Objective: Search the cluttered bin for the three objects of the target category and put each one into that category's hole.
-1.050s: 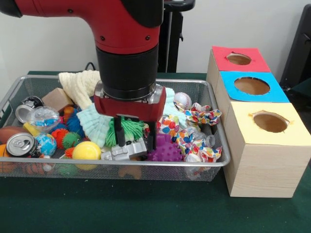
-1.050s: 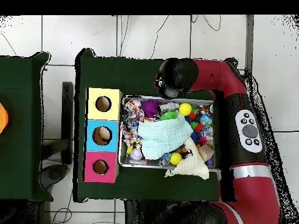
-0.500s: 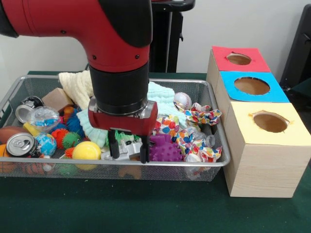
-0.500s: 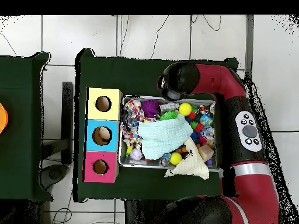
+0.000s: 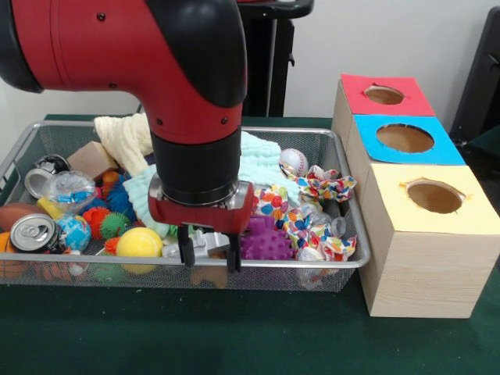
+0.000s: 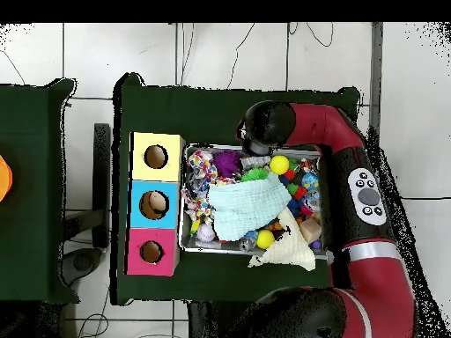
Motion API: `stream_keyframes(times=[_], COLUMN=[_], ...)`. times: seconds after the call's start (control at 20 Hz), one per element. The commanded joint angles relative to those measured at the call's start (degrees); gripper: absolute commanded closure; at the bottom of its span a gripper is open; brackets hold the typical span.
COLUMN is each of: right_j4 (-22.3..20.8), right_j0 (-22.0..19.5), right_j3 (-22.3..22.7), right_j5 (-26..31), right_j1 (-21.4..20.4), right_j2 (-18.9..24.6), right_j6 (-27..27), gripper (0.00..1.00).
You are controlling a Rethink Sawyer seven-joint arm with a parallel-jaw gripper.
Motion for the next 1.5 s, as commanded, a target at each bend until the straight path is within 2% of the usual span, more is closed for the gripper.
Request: stream_keyframes(times=[0.05,0.35,0.7,0.95,1.5], right_j4=[-2.9,-2.9,-1.3,-0.8,-1.6], right_j0=[-0.6,-1.1,-1.5,-1.2,-2.5], right_j3=[3.0,3.7,6.1,7.4,17.0], right_j5=[-2.2,-2.3,0.3,1.1,-3.8], right_j1=[1.5,1.0,-3.0,-4.4,-8.0], right_j2=[2.6,2.8,3.0,3.0,2.0], right_j6=[-17.1,-17.3,-17.0,-16.3,-12.8], gripper=[0.0,0.0,0.0,0.0,0.0])
